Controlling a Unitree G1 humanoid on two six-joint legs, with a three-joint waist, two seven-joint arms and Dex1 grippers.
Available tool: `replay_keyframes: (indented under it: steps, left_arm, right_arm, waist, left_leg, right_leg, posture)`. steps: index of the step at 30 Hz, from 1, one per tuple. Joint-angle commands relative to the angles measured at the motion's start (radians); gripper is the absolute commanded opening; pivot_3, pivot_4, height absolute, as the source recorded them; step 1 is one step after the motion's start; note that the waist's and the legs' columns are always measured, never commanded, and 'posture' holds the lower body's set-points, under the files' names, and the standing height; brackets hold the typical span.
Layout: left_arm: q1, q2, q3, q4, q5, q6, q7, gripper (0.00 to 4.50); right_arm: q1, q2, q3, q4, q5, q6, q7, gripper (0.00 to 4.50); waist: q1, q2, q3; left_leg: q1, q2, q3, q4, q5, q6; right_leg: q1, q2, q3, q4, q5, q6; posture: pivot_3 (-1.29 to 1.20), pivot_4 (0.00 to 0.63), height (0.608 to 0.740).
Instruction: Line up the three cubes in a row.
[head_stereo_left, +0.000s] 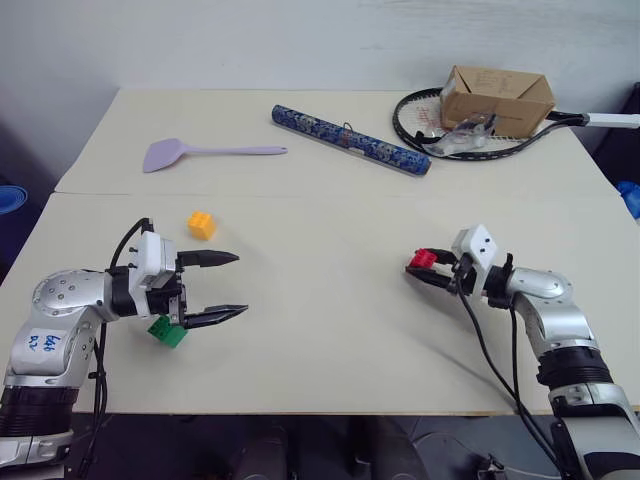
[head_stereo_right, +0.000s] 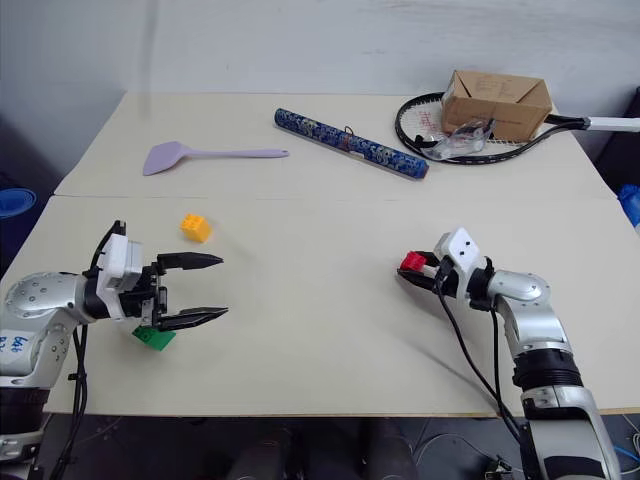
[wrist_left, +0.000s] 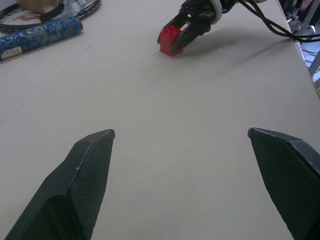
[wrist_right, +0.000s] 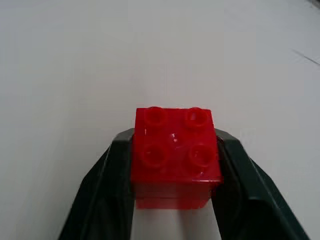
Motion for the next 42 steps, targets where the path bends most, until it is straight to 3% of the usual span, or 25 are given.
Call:
replay_keyframes:
  steps: [1,4,7,13,23,32,42]
  left_arm:
    - [0.0,0.008,0.018,-0.017,0.0,-0.016,-0.001,4.5]
    - [-0.004,0.004,0.01,-0.011,0.006,-0.02,-0.004,4.5]
    - [-0.006,-0.004,0.003,-0.012,0.01,-0.022,-0.001,4.5]
    - [0.024,-0.007,0.011,-0.042,0.006,-0.018,0.007,4.5]
    - [0.08,0.003,0.045,-0.077,-0.002,-0.012,0.033,4.5]
    - [0.136,0.019,0.128,-0.061,-0.012,-0.016,0.049,4.5]
    - [0.436,0.014,0.561,0.073,-0.072,0.061,0.15,4.5]
  right_arm:
    - [0.0,-0.008,-0.003,-0.069,0.051,-0.036,0.116,1.51]
    - [-0.022,-0.035,0.14,-0.166,0.001,-0.027,0.298,1.51]
    - [-0.06,-0.02,0.215,-0.16,-0.04,-0.028,0.357,1.51]
    - [-0.108,0.048,0.261,-0.103,-0.086,-0.061,0.33,1.51]
    - [-0.098,0.08,0.222,-0.143,-0.055,0.002,0.257,1.51]
    - [-0.086,0.048,0.159,-0.27,0.047,-0.032,0.314,4.43]
    - [0.168,-0.072,-0.09,-0.471,0.215,0.062,0.222,4.47]
  waist:
    - [0.0,0.0,0.0]
    - [0.0,0.0,0.0]
    - [-0.005,0.0,0.0]
    - [-0.011,0.0,0.0]
    - [-0.019,0.0,0.0]
    - [-0.02,0.001,0.0]
    - [-0.018,0.001,0.001]
  left_leg:
    - [0.0,0.0,0.0,0.0,0.0,0.0]
    - [0.0,0.0,0.0,0.0,0.0,0.0]
    - [0.0,0.0,0.0,0.0,0.0,0.0]
    - [0.0,0.0,-0.001,0.001,0.0,0.0]
    - [0.0,0.0,-0.002,0.001,-0.001,-0.001]
    - [0.0,0.001,-0.002,0.001,-0.001,-0.001]
    - [0.0,0.001,-0.004,0.0,-0.002,-0.001]
  right_leg:
    - [0.0,0.0,0.0,0.0,0.0,0.0]
    - [0.0,0.0,0.0,0.0,0.0,0.0]
    - [0.0,0.0,0.0,0.0,0.0,0.0]
    - [0.0,0.0,-0.001,0.0,0.0,0.0]
    - [0.0,-0.001,-0.001,0.0,0.0,0.0]
    - [0.0,0.0,-0.001,0.0,0.0,0.0]
    - [0.001,-0.001,-0.002,-0.003,0.0,-0.001]
  posture:
    - [0.0,0.15,0.74]
    - [0.0,0.15,0.74]
    - [0.0,0.15,0.74]
    - [0.0,0.15,0.74]
    - [0.0,0.15,0.74]
    - [0.0,0.15,0.74]
    - [0.0,0.15,0.74]
